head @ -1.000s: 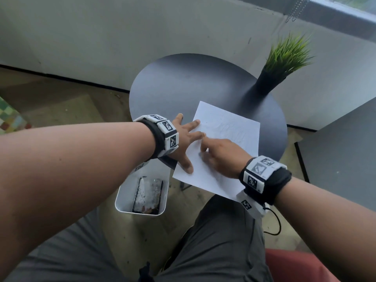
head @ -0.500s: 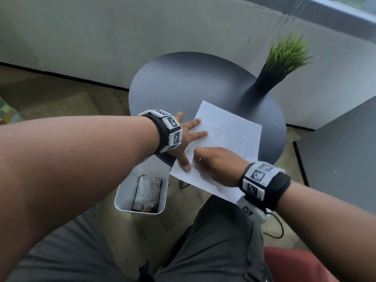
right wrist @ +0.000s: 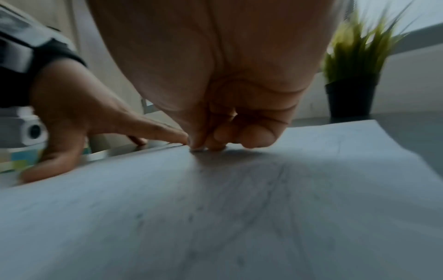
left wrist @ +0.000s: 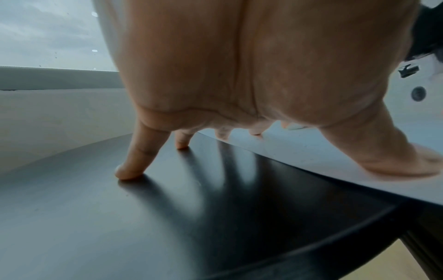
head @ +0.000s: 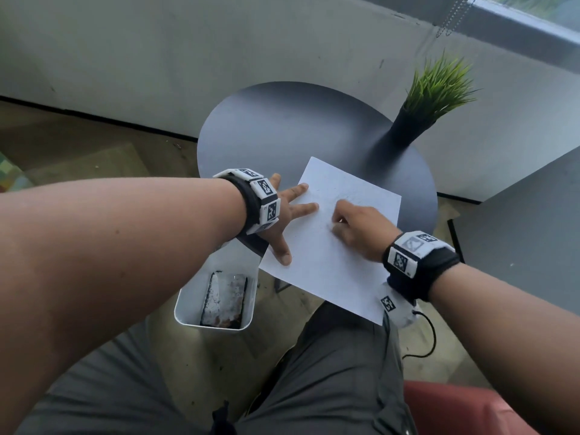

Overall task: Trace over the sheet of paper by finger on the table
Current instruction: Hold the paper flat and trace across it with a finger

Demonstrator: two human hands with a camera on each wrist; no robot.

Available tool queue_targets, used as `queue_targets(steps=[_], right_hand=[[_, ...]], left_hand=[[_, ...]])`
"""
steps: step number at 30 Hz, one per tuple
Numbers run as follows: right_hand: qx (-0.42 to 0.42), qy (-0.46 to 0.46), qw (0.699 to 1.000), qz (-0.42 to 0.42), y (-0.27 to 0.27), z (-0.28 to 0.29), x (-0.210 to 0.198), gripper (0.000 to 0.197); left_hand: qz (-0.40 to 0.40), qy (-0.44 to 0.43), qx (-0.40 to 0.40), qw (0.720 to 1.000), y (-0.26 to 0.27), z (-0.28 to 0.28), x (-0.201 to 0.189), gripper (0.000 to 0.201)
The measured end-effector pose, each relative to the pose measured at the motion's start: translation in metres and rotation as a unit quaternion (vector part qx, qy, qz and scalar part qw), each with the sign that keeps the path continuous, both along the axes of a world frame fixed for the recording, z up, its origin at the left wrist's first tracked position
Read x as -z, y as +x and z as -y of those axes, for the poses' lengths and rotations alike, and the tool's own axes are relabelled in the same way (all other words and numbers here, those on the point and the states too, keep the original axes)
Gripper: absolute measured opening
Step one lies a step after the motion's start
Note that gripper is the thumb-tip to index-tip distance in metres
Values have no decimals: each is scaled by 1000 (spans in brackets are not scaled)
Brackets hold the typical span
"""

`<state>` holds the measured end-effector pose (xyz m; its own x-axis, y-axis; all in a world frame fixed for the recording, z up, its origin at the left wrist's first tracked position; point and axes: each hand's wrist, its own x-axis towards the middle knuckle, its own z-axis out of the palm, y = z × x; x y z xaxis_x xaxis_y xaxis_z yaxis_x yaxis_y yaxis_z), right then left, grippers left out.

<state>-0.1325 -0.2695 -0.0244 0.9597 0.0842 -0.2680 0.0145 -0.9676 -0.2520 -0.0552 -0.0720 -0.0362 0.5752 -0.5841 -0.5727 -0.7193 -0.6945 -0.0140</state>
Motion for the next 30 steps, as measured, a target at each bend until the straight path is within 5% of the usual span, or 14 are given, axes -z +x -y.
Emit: queue_targets(steps=[2,7,11,14,19,25,30], right_hand=[[3,-18,1000,9,-1,-8,4,14],[-181,1,983,-20,-31,-53,1,13],[35,-4,999,-13,1,-10,-4,17],[136,102,985,4,8,9,-10,13],[178,237,955,32,5,-2,-9,11],[110,106,988,15,3,-7,5,12],[142,80,987,10,14,-16,6,20]], left_hand=[[0,0,0,1000,0,-1,1,133],[-3,5,7,1000,0,-2,-2,134],[-18,-4,-8,1000,-5,-4,-8,130],[-26,-12,-19,999,-10,-7,-15,120],[15,-126,-22,992,-12,-6,-15,84],[5,-87,-38,995,-11,-3,-2,123],[-1,-55,-29,998,-7,0,-2,134]])
